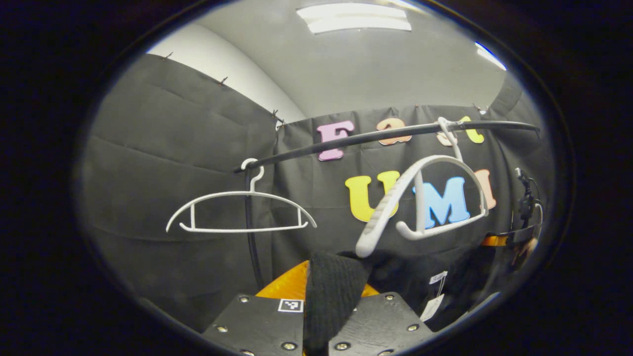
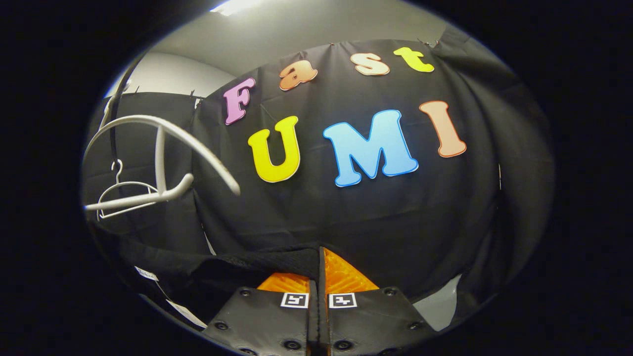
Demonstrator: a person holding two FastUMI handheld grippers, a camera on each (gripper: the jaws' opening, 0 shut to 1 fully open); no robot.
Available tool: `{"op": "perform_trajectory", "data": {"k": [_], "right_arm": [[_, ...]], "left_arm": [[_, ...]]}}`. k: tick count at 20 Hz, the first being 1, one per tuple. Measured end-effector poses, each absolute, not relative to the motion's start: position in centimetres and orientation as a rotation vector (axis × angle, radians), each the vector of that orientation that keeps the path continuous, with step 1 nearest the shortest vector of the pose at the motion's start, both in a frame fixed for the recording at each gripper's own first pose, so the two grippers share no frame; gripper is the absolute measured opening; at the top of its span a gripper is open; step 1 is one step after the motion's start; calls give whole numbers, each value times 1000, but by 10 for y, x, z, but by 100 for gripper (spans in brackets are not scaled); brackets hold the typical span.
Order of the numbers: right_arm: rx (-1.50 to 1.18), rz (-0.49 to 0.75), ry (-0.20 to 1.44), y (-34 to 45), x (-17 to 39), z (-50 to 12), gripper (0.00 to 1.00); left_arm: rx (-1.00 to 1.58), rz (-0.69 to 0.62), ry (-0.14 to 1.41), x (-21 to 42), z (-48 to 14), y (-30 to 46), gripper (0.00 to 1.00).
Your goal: Grasp the clothes on the hanger with both hands and then place them into the laundry hamper below.
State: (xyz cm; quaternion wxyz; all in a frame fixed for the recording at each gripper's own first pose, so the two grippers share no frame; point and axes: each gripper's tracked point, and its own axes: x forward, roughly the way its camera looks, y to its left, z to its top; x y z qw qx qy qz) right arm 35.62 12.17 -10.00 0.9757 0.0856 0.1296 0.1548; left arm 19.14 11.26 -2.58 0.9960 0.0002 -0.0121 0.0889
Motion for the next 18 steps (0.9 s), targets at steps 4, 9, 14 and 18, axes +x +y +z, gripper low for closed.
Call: {"op": "perform_trajectory", "data": {"k": [4, 9, 14, 18], "right_arm": [[130, 311, 247, 114, 333, -101, 1], [92, 294, 236, 108, 286, -97, 1], [76, 280, 247, 113, 240, -94, 1], [72, 297, 255, 130, 206, -92, 1]], "left_arm": [[-14, 164, -12, 161, -34, 109, 4], [-32, 91, 6, 160, -46, 85, 4], [-52, -24, 17, 146, -54, 52, 4], [-88, -107, 13, 133, -56, 28, 3]]}}
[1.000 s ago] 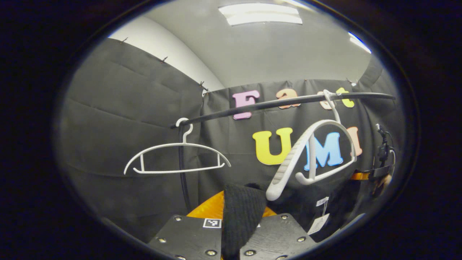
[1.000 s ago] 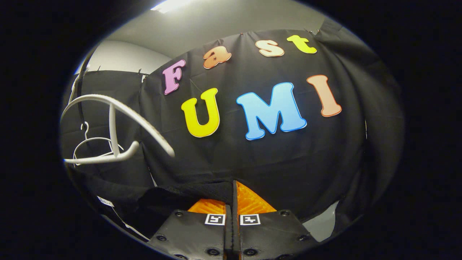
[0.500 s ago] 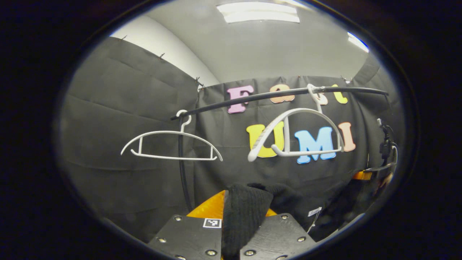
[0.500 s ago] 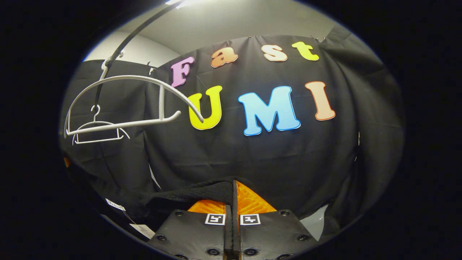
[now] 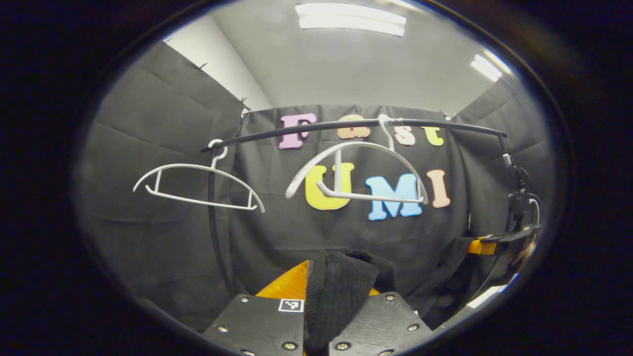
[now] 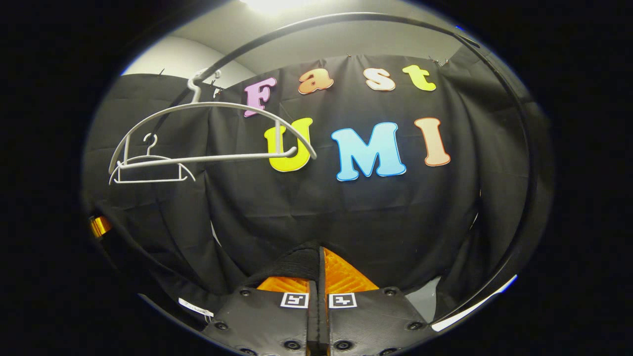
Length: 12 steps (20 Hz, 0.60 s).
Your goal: Grasp the clothes on the hanger with both hands and then place them into the laundry hamper below.
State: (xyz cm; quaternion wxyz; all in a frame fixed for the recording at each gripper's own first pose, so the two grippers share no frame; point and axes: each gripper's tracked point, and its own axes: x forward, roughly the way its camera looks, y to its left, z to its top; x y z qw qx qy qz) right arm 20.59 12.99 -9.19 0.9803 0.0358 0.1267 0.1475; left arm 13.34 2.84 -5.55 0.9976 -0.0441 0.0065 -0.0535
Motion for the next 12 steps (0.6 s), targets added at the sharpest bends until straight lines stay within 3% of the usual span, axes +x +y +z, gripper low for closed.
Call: {"op": "perform_trajectory", "data": {"k": [12], "right_arm": [[126, 407, 325, 192, 111, -125, 1]], "left_arm": [[-189, -315, 29, 127, -90, -70, 3]]}}
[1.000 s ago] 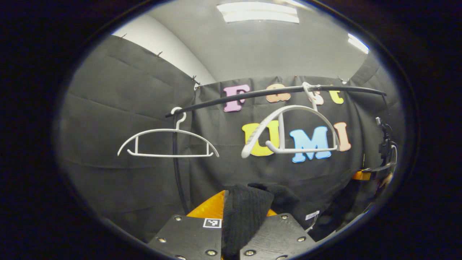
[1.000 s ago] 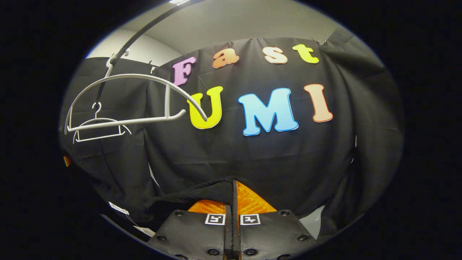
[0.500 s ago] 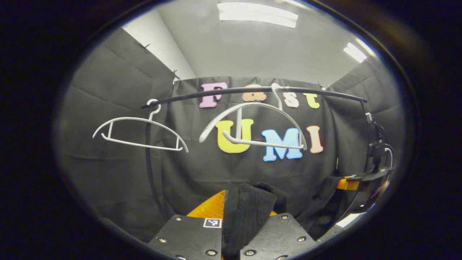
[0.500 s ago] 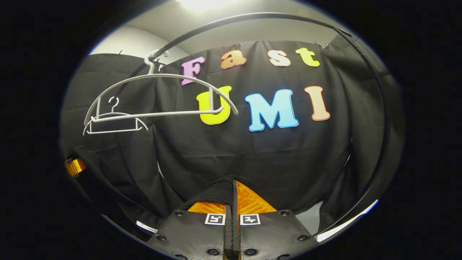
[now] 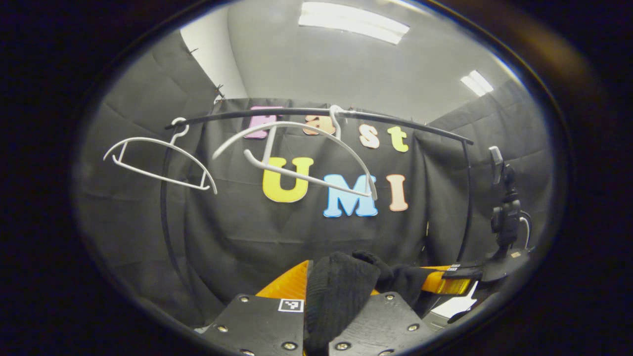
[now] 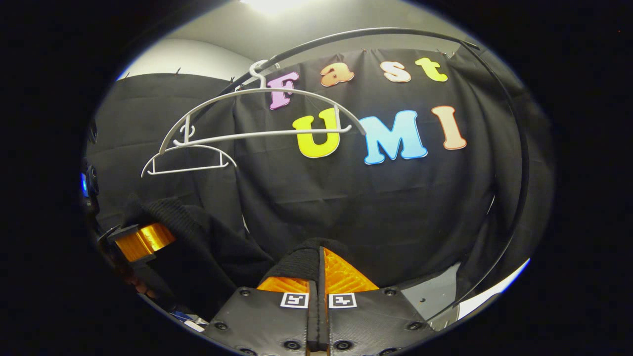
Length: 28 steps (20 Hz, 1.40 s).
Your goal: Grasp the clothes on the hanger with both hands and then place them into the laundry hamper below.
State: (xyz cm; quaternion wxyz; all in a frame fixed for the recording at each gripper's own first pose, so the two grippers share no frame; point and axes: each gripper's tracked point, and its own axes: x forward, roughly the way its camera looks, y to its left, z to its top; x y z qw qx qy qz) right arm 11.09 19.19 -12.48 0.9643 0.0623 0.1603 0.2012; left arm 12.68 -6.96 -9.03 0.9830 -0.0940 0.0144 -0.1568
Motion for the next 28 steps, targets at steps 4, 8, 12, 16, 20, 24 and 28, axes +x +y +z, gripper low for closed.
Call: {"op": "perform_trajectory", "data": {"k": [4, 8, 12, 16, 20, 24, 28], "right_arm": [[151, 403, 383, 195, 91, -171, 1], [121, 394, 458, 197, 75, -223, 0], [94, 366, 526, 190, 64, -273, 1], [57, 327, 621, 178, 49, -323, 1], [19, 297, 729, 166, 33, -369, 1], [-18, 280, 831, 158, 10, -402, 2], [-62, 254, 916, 151, 3, -423, 3]], "left_arm": [[-221, -329, 86, 128, -133, -80, 4], [-234, -319, 172, 128, -196, -85, 4], [-219, -317, 259, 123, -255, -91, 4], [-182, -310, 355, 110, -320, -99, 4], [-139, -307, 468, 94, -375, -98, 5], [-90, -273, 586, 84, -428, -91, 5], [-32, -238, 703, 69, -464, -72, 5]]}}
